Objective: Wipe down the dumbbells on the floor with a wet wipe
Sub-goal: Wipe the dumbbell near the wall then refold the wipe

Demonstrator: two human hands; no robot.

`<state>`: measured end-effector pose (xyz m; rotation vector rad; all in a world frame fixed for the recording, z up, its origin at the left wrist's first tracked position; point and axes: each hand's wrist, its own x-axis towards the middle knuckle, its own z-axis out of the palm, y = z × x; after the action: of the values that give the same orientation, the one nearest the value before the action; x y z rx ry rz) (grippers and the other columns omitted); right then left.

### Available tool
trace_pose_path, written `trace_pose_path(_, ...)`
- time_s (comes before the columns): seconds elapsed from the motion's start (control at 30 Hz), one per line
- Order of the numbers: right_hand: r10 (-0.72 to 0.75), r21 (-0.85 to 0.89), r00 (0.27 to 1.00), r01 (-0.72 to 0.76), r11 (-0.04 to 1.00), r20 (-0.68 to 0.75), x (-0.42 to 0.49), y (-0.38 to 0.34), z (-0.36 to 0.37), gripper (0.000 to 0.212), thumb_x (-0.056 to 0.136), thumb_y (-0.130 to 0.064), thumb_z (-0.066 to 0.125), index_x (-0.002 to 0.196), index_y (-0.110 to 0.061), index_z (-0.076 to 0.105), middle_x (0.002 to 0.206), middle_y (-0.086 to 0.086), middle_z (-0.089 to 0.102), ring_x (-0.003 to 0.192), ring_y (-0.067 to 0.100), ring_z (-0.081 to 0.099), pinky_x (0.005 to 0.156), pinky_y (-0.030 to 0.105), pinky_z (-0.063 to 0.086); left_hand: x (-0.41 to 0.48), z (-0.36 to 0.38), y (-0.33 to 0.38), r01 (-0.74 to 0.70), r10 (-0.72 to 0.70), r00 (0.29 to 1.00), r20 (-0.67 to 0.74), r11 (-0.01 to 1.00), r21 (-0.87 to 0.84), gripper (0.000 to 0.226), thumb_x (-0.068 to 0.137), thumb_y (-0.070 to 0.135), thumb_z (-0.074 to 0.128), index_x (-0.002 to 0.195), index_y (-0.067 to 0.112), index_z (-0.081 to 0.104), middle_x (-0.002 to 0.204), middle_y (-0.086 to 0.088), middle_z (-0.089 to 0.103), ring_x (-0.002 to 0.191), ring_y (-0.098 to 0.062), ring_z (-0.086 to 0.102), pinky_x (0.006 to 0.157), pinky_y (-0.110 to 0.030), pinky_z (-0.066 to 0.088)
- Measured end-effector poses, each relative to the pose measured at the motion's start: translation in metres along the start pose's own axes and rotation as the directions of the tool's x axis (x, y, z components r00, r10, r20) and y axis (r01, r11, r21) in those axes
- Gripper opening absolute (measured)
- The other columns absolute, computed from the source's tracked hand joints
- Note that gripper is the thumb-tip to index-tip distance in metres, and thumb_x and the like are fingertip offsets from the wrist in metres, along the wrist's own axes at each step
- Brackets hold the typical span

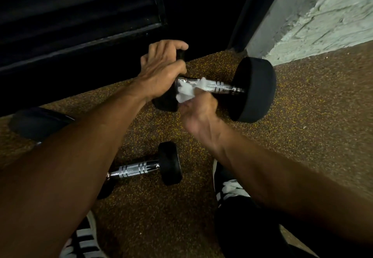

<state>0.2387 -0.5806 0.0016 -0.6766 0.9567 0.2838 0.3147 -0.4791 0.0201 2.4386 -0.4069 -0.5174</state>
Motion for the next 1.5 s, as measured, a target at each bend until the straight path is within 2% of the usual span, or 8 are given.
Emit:
trace_pose_path(0.23,0.084,-0.089,0.977,-0.067,0.994,0.195,-0.009,-0.020,-0.068,0.051,0.081,-0.010,0.044,0.131,-0.003,0.054,0.130,0.022,0.061,0.117,0.041,0.060,0.087,0.047,0.055,-0.014,-0.016,-0.008,0.053,-0.074,0.997,-0.032,0.904,-0.424,0.063,0.078,0.043,0.045,0.141,0.041,0.042,0.143,0.007,0.047,0.135,-0.011,0.041,0.113,-0.047,0.034)
trace_pose_path(0.37,0.082,-0.151,0.942,-0.034,0.988,0.325,-0.039,-0.048,-0.078,0.051,0.083,-0.018,0.041,0.130,-0.005,0.057,0.122,0.018,0.065,0.107,0.034,0.065,0.083,0.041,0.056,-0.043,-0.040,-0.005,0.022,-0.096,0.979,-0.179,0.926,-0.376,0.047,0.090,0.022,0.049,0.136,0.032,0.053,0.139,0.003,0.051,0.123,-0.005,0.050,0.106,-0.032,0.043)
trace_pose_path(0.5,0.050,-0.334,0.935,0.075,0.939,0.352,-0.071,-0.070,-0.056,0.053,0.085,-0.026,0.056,0.134,-0.007,0.053,0.128,0.017,0.063,0.114,0.033,0.063,0.096,0.046,0.051,-0.080,-0.065,0.005,0.110,-0.135,0.988,-0.069,0.951,-0.288,0.032,0.097,0.020,0.059,0.128,0.029,0.060,0.119,0.004,0.065,0.097,-0.006,0.064,0.088,-0.025,0.051)
trace_pose_path(0.73,0.162,-0.597,0.824,0.243,0.765,0.543,-0.147,-0.092,0.007,0.046,0.091,-0.021,0.060,0.135,-0.007,0.055,0.131,0.017,0.062,0.120,0.034,0.060,0.102,0.050,0.046,-0.146,-0.076,0.063,0.328,-0.255,0.943,0.214,0.605,-0.725,0.056,0.071,0.060,0.073,0.116,0.027,0.070,0.114,0.003,0.074,0.109,-0.016,0.068,0.094,-0.042,0.055)
trace_pose_path(1.0,0.019,-0.728,0.870,0.401,0.555,0.493,-0.220,-0.126,0.053,0.027,0.093,-0.004,0.056,0.117,-0.007,0.066,0.111,0.010,0.073,0.102,0.022,0.071,0.079,0.034,0.061,-0.191,-0.119,0.089,0.185,-0.292,0.955,0.045,0.474,-0.861,0.016,0.089,0.021,0.073,0.104,0.018,0.071,0.101,-0.005,0.077,0.079,-0.011,0.068,0.065,-0.024,0.053)
trace_pose_path(1.13,0.028,-0.746,0.848,0.448,0.493,0.528,-0.260,-0.133,0.065,0.032,0.096,0.000,0.049,0.123,-0.011,0.063,0.115,0.008,0.072,0.107,0.022,0.069,0.086,0.038,0.058,-0.214,-0.140,0.105,0.135,-0.271,0.962,0.020,0.413,-0.901,0.018,0.094,0.022,0.067,0.110,0.020,0.072,0.098,-0.003,0.074,0.077,-0.011,0.062,0.066,-0.025,0.054)
trace_pose_path(1.33,-0.006,-0.728,0.843,0.467,0.502,0.537,-0.309,-0.114,0.077,0.043,0.074,-0.009,0.074,0.116,-0.010,0.064,0.112,0.010,0.073,0.104,0.025,0.070,0.089,0.044,0.056,-0.246,-0.162,0.122,0.083,-0.225,0.974,-0.004,0.376,-0.923,0.025,0.095,0.026,0.064,0.071,0.029,0.068,0.102,-0.003,0.074,0.099,-0.022,0.070,0.086,-0.042,0.058)
trace_pose_path(1.5,-0.235,-0.667,0.826,0.555,0.496,0.513,-0.318,-0.080,0.074,0.029,0.081,-0.013,0.072,0.109,-0.005,0.067,0.102,0.010,0.075,0.098,0.026,0.071,0.083,0.040,0.059,-0.270,-0.166,0.122,-0.007,-0.303,0.943,-0.140,0.400,-0.916,0.015,0.101,0.024,0.056,0.094,0.015,0.066,0.098,-0.010,0.072,0.088,-0.020,0.067,0.074,-0.038,0.058)
